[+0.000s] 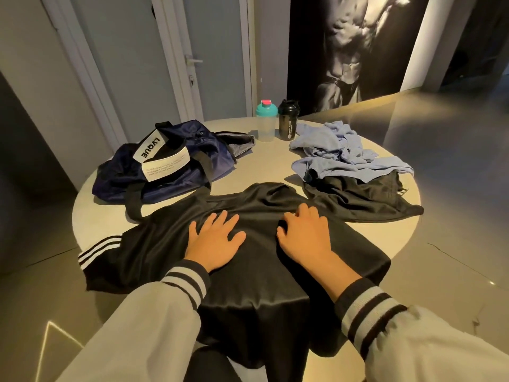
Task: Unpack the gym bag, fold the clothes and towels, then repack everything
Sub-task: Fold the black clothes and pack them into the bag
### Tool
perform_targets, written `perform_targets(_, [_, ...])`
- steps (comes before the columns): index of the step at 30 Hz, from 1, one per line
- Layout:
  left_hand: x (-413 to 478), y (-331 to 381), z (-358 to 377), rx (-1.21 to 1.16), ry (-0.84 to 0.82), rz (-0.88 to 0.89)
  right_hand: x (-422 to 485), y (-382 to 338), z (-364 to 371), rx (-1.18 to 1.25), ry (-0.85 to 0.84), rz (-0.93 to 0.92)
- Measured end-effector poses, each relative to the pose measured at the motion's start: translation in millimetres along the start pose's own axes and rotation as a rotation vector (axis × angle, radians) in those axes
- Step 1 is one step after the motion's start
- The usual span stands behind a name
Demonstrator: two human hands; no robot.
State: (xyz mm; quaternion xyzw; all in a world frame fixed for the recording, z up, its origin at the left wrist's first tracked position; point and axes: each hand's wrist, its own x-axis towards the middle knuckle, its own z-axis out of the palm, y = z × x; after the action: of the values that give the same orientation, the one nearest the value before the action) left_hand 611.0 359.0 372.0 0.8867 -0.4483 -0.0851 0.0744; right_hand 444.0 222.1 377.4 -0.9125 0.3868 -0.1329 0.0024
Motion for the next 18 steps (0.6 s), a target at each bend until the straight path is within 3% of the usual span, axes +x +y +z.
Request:
perform_targets(3, [-2.6,2.2,-7.1,0.01,0.024,-0.037,-1.6,1.6,10.6,0.205,-0.08,-0.058])
perform_targets(5, [-4.1,22.1,-11.1,0.012,0.071,0.034,-2.7,2.9,13.3,0.405,-0.095,-0.076])
perform_targets(9, [-2.9,76.0,0.2,-0.275,0.047,0.198,-3.9,13.6,0.2,0.767,-0.028,0.054])
perform_targets(11, [-1.8,92.6,15.0,-0.206,0.027,0.186,-8.4,26.0,-1.3,0.732,0.046,0.096])
perform_targets(14, [-3.3,98.5,28.7,-0.013,0.01,0.194,-18.5,47.1,-2.3,0.344,0.158,0.146])
perform_targets(18, [-5.6,95.6,31.4,-0.005,0.015,0.292,-31.4,51.5,-9.1,0.137,0.005,0.181])
